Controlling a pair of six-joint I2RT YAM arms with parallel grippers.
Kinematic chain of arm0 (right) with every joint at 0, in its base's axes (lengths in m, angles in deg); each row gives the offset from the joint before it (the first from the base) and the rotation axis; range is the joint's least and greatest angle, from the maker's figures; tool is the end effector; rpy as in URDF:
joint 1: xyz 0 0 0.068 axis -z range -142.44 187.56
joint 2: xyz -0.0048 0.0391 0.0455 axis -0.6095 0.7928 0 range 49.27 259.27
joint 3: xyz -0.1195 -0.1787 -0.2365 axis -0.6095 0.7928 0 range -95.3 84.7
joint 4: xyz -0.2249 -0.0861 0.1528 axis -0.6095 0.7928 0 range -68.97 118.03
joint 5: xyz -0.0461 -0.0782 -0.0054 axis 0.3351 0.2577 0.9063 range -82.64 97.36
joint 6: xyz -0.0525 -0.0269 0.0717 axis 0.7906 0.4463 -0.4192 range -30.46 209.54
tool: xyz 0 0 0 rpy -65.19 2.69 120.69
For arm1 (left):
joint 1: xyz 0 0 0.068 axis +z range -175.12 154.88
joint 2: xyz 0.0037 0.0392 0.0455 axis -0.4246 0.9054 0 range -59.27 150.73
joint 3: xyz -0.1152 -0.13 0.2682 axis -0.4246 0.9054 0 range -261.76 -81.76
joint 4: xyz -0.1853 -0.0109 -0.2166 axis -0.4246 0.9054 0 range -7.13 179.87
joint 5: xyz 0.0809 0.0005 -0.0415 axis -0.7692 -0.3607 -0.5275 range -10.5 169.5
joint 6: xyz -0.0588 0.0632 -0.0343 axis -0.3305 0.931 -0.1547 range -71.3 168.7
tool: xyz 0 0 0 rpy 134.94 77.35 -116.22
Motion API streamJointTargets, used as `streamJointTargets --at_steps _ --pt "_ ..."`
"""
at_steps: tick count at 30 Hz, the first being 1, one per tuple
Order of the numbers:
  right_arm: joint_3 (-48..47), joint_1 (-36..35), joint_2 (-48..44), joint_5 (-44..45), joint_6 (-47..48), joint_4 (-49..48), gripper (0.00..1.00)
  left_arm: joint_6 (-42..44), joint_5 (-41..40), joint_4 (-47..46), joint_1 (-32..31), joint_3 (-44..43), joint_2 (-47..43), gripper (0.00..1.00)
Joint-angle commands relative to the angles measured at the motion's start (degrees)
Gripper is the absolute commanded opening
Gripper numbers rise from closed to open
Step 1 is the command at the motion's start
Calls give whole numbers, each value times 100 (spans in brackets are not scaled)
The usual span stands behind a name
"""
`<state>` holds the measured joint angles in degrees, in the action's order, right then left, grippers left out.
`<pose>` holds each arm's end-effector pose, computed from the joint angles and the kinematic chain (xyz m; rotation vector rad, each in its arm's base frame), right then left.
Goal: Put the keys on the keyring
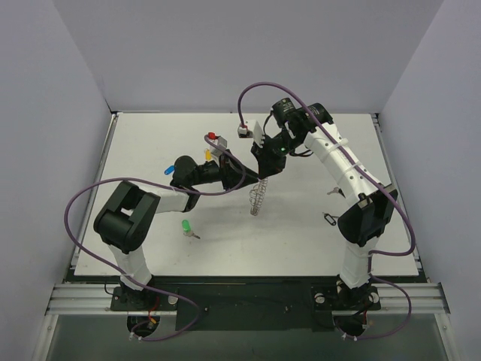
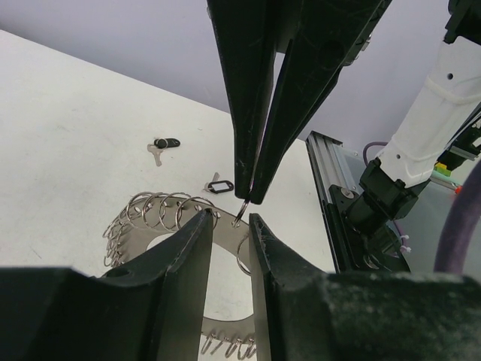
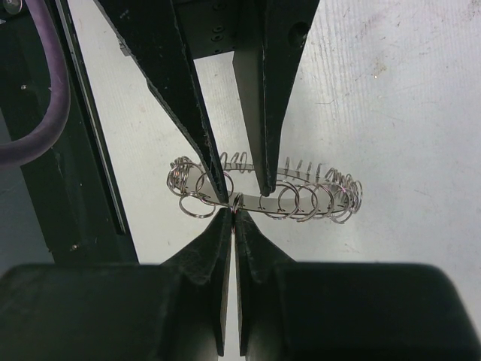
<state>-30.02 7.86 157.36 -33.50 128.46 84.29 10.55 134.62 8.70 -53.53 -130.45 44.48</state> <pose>0.3673 0.2723 0.3863 -1.5665 1.8230 0.8294 0.3308 -0.2568 0.2693 0.8181 1.3419 -1.5299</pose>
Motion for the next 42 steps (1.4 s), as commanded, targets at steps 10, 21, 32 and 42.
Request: streamJointTargets --at_steps 10,21,32,42 --pt "-7 25 -306 -256 37 133 0 53 184 -1820 -139 -203 -135 35" --pt "2 51 -262 -247 37 133 0 71 184 -1803 -174 -220 -135 9" --pt "37 86 -280 -264 -50 107 0 45 -175 -1794 -157 17 -240 0" --pt "10 692 -394 -1080 -535 -95 32 686 -800 -774 -122 535 -891 0"
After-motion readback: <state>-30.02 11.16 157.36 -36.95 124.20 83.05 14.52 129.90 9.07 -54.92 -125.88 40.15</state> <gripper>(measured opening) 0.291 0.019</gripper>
